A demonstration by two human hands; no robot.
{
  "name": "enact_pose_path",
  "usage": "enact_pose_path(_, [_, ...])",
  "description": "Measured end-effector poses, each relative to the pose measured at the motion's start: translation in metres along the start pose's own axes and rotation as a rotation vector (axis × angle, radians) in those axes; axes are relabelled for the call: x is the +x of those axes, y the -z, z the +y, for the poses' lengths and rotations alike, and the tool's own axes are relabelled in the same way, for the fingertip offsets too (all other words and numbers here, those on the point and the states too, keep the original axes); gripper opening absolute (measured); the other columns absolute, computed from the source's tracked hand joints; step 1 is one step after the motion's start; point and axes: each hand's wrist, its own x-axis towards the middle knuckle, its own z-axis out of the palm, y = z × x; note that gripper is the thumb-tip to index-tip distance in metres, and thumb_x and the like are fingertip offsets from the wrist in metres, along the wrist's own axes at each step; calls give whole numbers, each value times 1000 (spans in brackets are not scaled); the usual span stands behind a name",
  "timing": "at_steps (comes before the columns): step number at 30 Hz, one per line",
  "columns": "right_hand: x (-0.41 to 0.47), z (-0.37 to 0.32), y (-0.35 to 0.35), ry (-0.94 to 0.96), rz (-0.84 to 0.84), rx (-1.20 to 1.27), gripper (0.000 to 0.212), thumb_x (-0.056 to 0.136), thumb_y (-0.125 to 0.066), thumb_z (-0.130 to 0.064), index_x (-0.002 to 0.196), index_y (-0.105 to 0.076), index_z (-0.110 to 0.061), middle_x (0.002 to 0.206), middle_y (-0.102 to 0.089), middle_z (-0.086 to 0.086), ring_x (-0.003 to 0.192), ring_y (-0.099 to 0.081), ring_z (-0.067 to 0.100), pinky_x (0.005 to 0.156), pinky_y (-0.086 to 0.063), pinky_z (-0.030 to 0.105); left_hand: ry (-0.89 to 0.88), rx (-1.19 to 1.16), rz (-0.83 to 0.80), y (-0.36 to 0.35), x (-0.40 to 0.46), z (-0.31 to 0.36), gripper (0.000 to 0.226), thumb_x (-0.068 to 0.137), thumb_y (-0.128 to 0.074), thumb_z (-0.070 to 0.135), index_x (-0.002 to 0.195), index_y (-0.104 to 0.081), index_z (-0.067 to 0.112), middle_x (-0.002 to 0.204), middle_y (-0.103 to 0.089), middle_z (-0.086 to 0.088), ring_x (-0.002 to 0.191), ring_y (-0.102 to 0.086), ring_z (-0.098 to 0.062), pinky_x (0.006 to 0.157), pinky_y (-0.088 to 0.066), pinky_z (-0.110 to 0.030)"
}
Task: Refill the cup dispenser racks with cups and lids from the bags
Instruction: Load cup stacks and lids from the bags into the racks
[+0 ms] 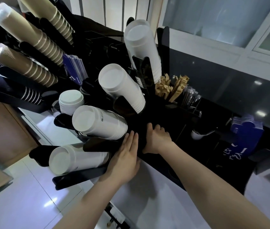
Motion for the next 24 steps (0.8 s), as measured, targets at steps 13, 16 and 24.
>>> enact_pose_path(13, [-1,-5,11,23,-126,-49,107,64,-78,-61,145,-25,-15,140,-29,15,127,-33,37,92,-46,44,-23,59,-49,-6,1,-4,87,93,-52,30,151,9,12,158,22,-5,132,35,-11,109,11,-19])
enact_pose_path(16, [-6,7,14,52,-45,12,83,74,-73,-50,140,-37,-14,136,-37,14,125,-36,37,92,-47,44,-30,42,-51,-4,0,-7,86,92,-53,31,152,7,14,158,22,-1,132,35,-7,109,6,-18])
enact_pose_path(24, [-19,9,7,-7,80,135,44,87,-63,-30,124,-55,-8,120,-54,15,111,-52,34,85,-51,39,-34,19,-60,-1,0,-3,82,94,-52,29,152,4,13,159,19,-6,145,21,-18,114,1,-21])
